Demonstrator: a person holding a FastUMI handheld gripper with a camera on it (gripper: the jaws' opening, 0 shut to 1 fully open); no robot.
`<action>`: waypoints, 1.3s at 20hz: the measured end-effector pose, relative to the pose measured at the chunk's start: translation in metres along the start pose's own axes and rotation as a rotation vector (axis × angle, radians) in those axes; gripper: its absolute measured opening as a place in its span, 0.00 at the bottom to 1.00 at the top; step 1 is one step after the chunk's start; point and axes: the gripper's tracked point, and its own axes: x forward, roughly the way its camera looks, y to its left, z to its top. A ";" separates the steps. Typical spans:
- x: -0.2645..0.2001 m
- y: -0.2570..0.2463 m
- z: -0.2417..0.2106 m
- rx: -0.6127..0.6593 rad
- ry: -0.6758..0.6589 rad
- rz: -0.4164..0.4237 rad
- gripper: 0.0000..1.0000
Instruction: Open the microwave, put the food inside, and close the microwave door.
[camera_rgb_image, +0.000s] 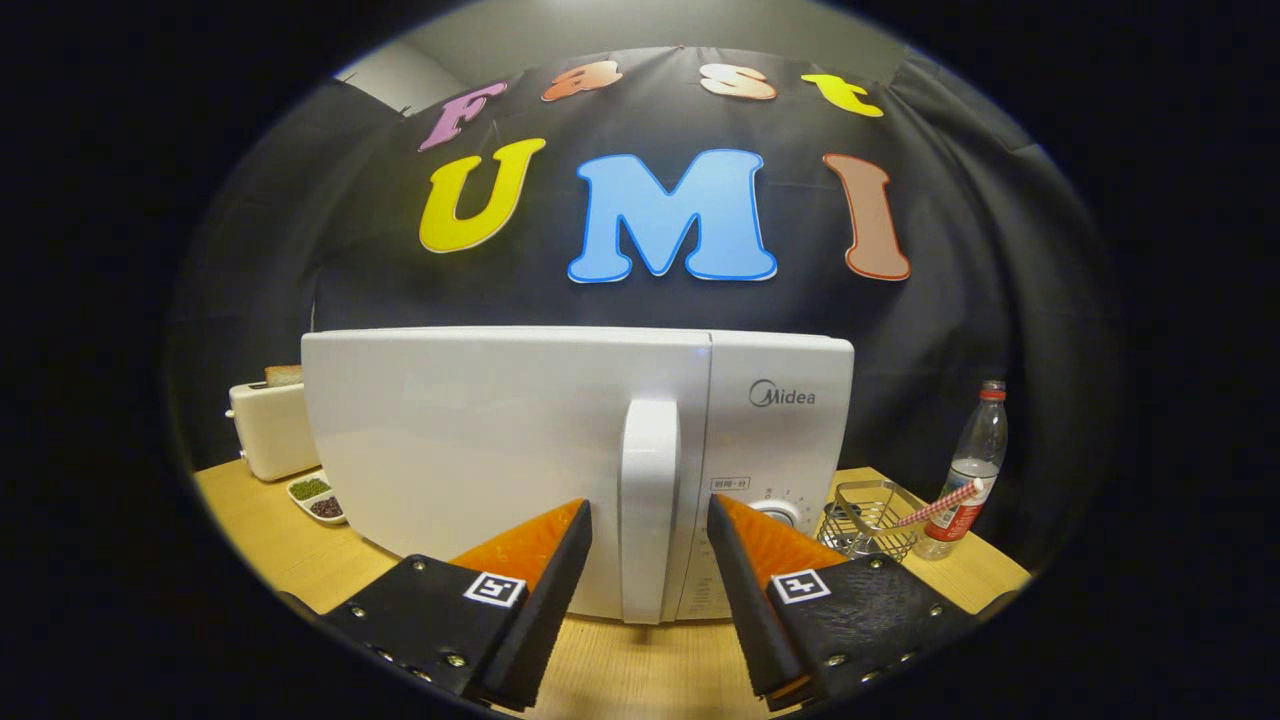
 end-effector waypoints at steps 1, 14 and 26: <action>0.002 -0.005 0.001 0.004 0.000 -0.027 0.69; -0.001 0.000 0.004 0.037 0.043 -0.035 0.19; -0.060 0.023 -0.007 0.020 0.057 0.064 0.06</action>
